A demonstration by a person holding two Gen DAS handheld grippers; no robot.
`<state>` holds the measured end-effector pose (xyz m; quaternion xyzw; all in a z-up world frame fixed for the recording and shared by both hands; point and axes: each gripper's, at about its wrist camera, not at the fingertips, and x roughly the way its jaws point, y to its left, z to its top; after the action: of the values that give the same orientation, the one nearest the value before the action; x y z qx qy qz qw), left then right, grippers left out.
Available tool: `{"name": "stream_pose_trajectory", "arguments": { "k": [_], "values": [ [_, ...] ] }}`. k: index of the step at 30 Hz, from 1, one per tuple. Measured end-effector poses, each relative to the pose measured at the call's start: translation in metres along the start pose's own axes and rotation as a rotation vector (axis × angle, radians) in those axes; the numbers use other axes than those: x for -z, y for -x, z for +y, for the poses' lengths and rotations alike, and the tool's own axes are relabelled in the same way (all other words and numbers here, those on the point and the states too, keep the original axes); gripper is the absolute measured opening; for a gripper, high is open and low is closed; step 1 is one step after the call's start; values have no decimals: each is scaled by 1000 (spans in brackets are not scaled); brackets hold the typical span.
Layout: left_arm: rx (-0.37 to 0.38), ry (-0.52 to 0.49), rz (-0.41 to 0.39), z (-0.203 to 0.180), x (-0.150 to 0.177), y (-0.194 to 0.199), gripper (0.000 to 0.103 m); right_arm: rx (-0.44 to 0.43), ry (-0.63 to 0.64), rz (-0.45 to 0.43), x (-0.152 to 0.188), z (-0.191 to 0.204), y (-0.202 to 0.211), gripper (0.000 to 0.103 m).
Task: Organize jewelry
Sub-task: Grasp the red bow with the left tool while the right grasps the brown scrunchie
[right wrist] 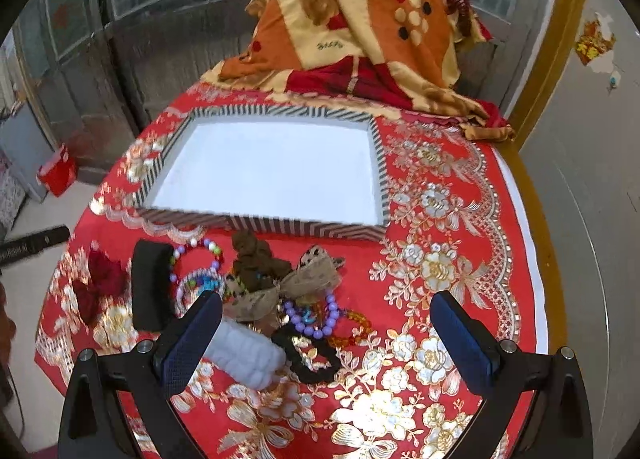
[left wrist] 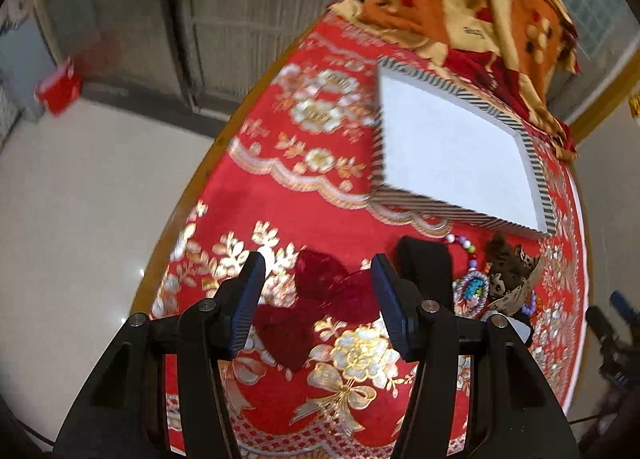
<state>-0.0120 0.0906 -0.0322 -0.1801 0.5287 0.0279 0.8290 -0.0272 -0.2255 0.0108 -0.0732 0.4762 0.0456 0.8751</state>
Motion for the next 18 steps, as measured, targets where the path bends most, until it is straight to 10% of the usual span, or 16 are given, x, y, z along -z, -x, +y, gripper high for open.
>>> {"name": "stream_pose_trajectory", "arguments": {
  "k": [18],
  "values": [
    [-80,-73,127,0,14,-45,54,-240,-67,157,2,-14,-76,83]
  ]
}}
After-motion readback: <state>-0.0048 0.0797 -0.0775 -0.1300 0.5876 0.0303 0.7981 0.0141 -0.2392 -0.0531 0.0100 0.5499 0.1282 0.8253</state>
